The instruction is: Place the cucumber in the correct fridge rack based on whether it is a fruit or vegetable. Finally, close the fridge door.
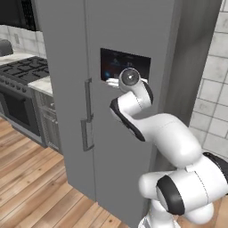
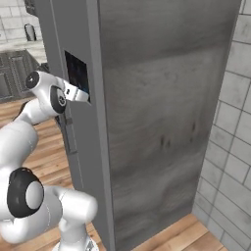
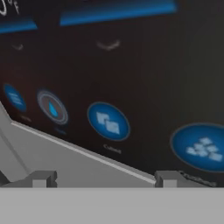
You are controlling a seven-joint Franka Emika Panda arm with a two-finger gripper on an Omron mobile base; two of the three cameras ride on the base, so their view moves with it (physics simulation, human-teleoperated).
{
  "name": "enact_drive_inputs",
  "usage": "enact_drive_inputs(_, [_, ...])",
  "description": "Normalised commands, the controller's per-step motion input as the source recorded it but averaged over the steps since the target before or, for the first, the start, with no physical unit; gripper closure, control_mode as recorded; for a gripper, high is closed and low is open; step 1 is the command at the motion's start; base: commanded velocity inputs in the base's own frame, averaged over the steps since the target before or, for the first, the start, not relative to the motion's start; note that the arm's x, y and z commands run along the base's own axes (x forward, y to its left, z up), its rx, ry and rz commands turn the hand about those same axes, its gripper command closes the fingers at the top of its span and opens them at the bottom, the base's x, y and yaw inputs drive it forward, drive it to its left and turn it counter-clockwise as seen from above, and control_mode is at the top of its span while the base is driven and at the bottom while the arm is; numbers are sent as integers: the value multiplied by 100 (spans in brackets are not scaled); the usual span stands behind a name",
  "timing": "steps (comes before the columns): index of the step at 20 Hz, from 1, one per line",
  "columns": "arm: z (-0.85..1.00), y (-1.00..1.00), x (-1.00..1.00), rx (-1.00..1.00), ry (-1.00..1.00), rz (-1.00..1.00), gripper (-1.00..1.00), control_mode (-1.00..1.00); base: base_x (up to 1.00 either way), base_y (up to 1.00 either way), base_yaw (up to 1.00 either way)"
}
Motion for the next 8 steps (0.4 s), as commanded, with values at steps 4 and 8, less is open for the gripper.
enact_drive_inputs(4, [-31,-41,10,0,0,-3,-100,-100,0,0,0])
enact_drive_inputs(8, [-27,-45,2,0,0,0,-100,-100,0,0,0])
